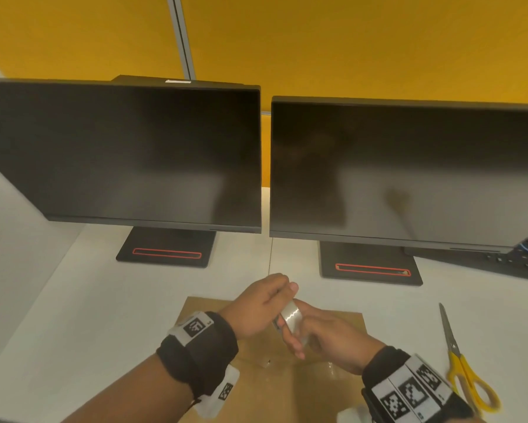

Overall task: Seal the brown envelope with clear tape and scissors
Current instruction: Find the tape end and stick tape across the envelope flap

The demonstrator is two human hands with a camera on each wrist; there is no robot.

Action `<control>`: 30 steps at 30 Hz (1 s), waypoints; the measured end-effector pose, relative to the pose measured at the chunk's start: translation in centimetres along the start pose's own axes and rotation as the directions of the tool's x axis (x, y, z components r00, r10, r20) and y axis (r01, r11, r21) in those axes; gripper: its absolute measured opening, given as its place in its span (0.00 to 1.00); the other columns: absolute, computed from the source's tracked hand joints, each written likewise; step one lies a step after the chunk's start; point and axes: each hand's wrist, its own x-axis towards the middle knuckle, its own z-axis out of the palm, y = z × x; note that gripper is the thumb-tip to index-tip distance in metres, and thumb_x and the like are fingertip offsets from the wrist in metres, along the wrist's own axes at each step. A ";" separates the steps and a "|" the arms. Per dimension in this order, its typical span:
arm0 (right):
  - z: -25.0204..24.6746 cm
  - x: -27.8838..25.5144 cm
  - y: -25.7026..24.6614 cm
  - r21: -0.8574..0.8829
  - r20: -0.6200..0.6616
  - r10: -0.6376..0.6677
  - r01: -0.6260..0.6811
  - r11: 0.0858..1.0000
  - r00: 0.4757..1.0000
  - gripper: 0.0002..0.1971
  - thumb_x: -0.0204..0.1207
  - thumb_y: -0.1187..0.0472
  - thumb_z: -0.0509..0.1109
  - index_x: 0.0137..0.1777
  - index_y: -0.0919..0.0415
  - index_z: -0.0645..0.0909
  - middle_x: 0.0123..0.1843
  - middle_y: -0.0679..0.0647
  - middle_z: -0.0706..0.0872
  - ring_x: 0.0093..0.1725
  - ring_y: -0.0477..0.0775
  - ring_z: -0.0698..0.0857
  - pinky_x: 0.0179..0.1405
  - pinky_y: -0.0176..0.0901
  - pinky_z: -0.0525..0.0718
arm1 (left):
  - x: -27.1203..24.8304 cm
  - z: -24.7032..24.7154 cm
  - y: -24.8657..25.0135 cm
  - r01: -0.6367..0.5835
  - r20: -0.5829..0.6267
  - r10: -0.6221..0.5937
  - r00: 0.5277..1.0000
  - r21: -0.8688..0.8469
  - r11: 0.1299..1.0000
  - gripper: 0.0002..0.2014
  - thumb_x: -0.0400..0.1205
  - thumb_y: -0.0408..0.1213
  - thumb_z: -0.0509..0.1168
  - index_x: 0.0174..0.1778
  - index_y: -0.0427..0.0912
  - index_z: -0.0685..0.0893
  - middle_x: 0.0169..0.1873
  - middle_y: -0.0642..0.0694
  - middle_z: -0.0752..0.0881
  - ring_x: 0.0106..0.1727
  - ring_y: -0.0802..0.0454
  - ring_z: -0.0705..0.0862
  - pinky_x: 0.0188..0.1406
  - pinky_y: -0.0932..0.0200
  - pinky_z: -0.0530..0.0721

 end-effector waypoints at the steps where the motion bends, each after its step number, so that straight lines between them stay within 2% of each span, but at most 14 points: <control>1: 0.0 0.1 0.1 0.015 0.003 -0.002 0.002 1.000 1.000 0.11 0.70 0.67 0.54 0.49 0.59 0.75 0.31 0.55 0.75 0.36 0.55 0.73 0.53 0.49 0.73 | 0.0 0.0 0.0 -0.002 0.000 0.002 1.000 0.009 1.000 0.17 0.88 0.44 0.52 0.37 0.38 0.73 0.33 0.50 0.71 0.35 0.59 0.73 0.44 0.62 0.74; 4: -0.1 0.2 0.4 0.011 -0.004 -0.018 0.018 1.000 1.000 0.12 0.68 0.70 0.54 0.48 0.59 0.75 0.31 0.55 0.75 0.35 0.55 0.73 0.49 0.50 0.73 | 0.0 -0.2 0.0 -0.008 -0.002 0.008 1.000 0.002 1.000 0.18 0.88 0.43 0.52 0.39 0.35 0.74 0.33 0.49 0.72 0.31 0.63 0.76 0.42 0.65 0.74; 7: -0.3 0.5 0.8 -0.008 -0.006 -0.034 0.034 0.999 0.999 0.15 0.66 0.74 0.53 0.46 0.58 0.74 0.31 0.56 0.75 0.35 0.56 0.73 0.47 0.51 0.73 | 0.3 -0.3 -0.2 -0.006 -0.008 0.007 1.000 0.014 1.000 0.17 0.88 0.44 0.52 0.38 0.38 0.74 0.33 0.49 0.72 0.35 0.59 0.75 0.45 0.59 0.75; 10: -0.6 0.9 0.7 0.100 0.016 -0.046 0.044 0.994 0.999 0.10 0.71 0.68 0.54 0.49 0.61 0.75 0.29 0.56 0.76 0.34 0.57 0.72 0.50 0.57 0.70 | 0.5 -0.2 -0.4 0.010 -0.015 -0.010 1.000 -0.042 0.999 0.17 0.88 0.45 0.53 0.34 0.45 0.72 0.30 0.51 0.73 0.36 0.55 0.74 0.46 0.56 0.75; 13: -0.8 1.2 0.7 0.132 0.011 -0.050 0.049 0.990 0.999 0.12 0.75 0.61 0.52 0.51 0.64 0.74 0.27 0.56 0.76 0.31 0.56 0.72 0.50 0.58 0.68 | 0.6 -0.2 -0.6 0.024 -0.022 -0.025 0.999 -0.082 0.996 0.18 0.88 0.46 0.53 0.31 0.51 0.72 0.29 0.52 0.73 0.36 0.55 0.75 0.47 0.54 0.75; 17: -0.9 1.8 0.7 0.115 -0.012 -0.056 0.057 0.992 0.998 0.12 0.72 0.65 0.52 0.49 0.63 0.74 0.28 0.56 0.75 0.32 0.56 0.72 0.47 0.56 0.68 | 1.0 -0.4 -0.5 0.048 -0.022 -0.050 0.998 -0.085 0.995 0.17 0.88 0.46 0.53 0.34 0.48 0.73 0.30 0.51 0.73 0.38 0.54 0.75 0.48 0.54 0.75; 20: -1.0 1.8 0.4 0.087 -0.033 -0.059 0.062 0.994 0.998 0.12 0.72 0.68 0.52 0.48 0.62 0.76 0.30 0.56 0.76 0.38 0.61 0.71 0.53 0.57 0.69 | 1.4 -0.6 -0.7 0.062 -0.015 -0.063 0.998 -0.083 0.995 0.17 0.88 0.47 0.52 0.34 0.47 0.73 0.30 0.50 0.74 0.37 0.53 0.75 0.48 0.53 0.76; 22: -1.1 1.8 0.4 0.044 -0.053 -0.049 0.051 0.998 0.997 0.13 0.76 0.70 0.51 0.48 0.60 0.77 0.32 0.57 0.76 0.42 0.61 0.72 0.55 0.54 0.70 | 1.5 -0.8 -0.8 0.070 -0.012 -0.071 0.997 -0.086 0.994 0.17 0.88 0.47 0.52 0.35 0.46 0.73 0.29 0.51 0.73 0.37 0.53 0.75 0.48 0.54 0.76; 26: -1.1 2.1 0.5 0.050 -0.007 -0.074 0.074 0.996 0.997 0.12 0.74 0.68 0.53 0.49 0.60 0.76 0.31 0.55 0.77 0.37 0.56 0.73 0.51 0.56 0.69 | 1.6 -0.9 -0.7 0.063 0.000 -0.063 0.998 -0.103 0.993 0.16 0.88 0.46 0.52 0.35 0.48 0.74 0.30 0.53 0.74 0.36 0.56 0.76 0.48 0.59 0.75; 30: -1.3 2.0 0.4 0.027 -0.024 -0.060 0.060 0.998 0.998 0.12 0.69 0.67 0.55 0.48 0.60 0.76 0.30 0.54 0.77 0.38 0.57 0.73 0.51 0.54 0.70 | 1.6 -0.9 -0.4 0.058 0.003 -0.058 0.998 -0.074 0.996 0.16 0.88 0.46 0.52 0.35 0.48 0.74 0.31 0.52 0.74 0.38 0.55 0.75 0.48 0.59 0.75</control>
